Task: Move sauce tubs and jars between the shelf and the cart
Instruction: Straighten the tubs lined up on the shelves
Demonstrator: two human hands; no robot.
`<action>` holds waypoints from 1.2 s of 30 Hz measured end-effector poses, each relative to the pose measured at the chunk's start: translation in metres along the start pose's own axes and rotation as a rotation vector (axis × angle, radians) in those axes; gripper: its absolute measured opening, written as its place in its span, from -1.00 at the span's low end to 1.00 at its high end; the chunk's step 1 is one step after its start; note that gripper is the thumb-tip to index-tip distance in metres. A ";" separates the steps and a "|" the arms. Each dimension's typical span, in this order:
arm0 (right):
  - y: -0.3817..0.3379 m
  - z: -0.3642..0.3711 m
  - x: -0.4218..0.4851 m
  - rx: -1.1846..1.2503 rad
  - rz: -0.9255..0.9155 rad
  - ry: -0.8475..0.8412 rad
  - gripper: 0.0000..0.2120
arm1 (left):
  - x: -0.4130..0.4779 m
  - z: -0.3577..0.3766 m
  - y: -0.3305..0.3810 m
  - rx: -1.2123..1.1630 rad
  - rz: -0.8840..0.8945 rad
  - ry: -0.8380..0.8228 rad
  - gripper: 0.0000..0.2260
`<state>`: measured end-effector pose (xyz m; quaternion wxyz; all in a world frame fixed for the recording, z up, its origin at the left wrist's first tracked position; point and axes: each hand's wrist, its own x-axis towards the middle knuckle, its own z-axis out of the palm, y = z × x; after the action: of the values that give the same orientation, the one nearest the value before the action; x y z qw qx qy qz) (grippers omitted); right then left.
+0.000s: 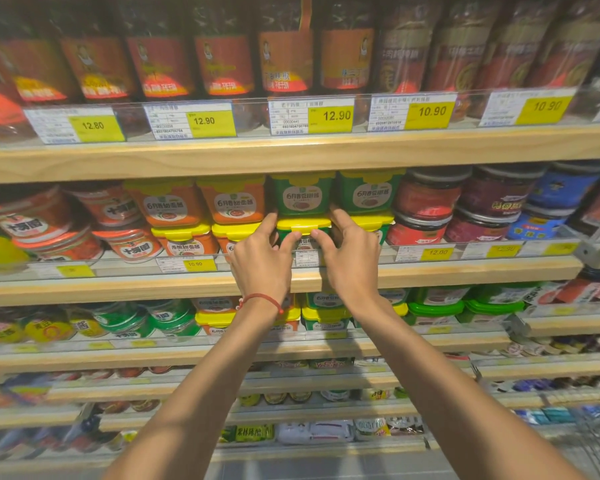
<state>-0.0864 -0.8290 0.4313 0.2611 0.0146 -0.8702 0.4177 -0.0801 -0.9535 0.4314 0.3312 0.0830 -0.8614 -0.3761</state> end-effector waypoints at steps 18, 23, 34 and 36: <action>-0.052 0.020 -0.027 0.180 -0.080 -0.152 -0.45 | 0.009 -0.072 -0.047 0.018 0.023 0.081 -0.56; -0.071 0.040 -0.024 0.082 -0.058 -0.074 -0.52 | 0.030 -0.075 -0.051 -0.048 0.062 0.033 -0.65; -0.090 0.067 -0.023 0.037 0.098 0.185 -0.61 | 0.050 -0.067 -0.071 -0.218 -0.080 -0.041 -0.63; -0.091 0.068 -0.022 0.032 0.113 0.195 -0.59 | 0.053 -0.065 -0.073 -0.192 -0.092 -0.033 -0.59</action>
<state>-0.0755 -0.9426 0.4518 0.3203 -0.0710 -0.8332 0.4451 -0.0873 -1.0639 0.4391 0.3057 0.0841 -0.8219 -0.4733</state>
